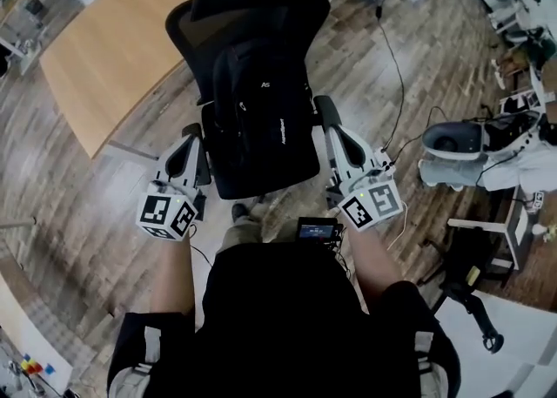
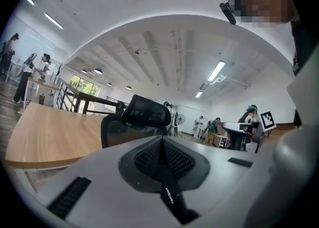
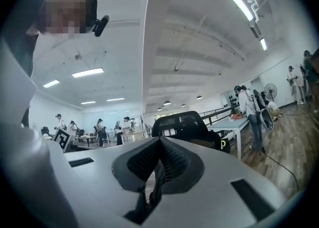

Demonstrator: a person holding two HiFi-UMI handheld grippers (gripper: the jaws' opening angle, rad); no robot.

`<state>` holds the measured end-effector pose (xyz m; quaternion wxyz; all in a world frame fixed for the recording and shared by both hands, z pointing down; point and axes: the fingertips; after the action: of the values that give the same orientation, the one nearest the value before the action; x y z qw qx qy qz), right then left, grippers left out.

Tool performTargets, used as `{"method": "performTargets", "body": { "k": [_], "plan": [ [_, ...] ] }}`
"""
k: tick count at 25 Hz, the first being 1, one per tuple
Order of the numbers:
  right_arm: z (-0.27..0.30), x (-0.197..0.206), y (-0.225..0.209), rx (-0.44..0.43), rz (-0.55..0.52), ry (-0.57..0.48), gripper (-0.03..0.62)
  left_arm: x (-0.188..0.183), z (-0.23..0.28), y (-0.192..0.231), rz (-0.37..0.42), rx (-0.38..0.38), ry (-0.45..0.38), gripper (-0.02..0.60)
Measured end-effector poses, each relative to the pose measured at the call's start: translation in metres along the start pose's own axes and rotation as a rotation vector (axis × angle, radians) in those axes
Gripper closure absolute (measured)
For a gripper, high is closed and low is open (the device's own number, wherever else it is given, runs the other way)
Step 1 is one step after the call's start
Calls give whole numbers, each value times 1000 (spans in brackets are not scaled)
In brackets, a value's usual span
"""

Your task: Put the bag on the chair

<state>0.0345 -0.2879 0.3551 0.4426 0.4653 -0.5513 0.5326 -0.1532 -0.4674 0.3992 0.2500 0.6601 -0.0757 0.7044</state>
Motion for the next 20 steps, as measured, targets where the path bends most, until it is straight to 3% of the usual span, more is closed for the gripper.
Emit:
{"method": "performTargets", "body": {
  "k": [3,6,9,15,20],
  "plan": [
    [-11,2,10,-24,-31,17,582,3,-11,-21,6,19,-13,578],
    [-34,12,-1,37,-105,82,582,10,-19,-49,28,9,-15,578],
    [-65,17,-8,54,-105,93,582,18,-31,-84,46,18,-14,578],
    [-138,30,-17,47,-92,79,583,38,-62,-139,75,-84,-49,578],
    [-194,38,-11,34,-71,65,582,63,-94,-185,102,-130,-17,578]
  ]
}}
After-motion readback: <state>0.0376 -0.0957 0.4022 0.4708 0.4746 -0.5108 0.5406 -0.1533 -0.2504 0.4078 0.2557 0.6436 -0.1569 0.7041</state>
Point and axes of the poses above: the fingertips, and each gripper's own axes: z forward along the fingers, y to its left, x out of its underside, and after that the axes turned 9 degrees about -x, right-handed
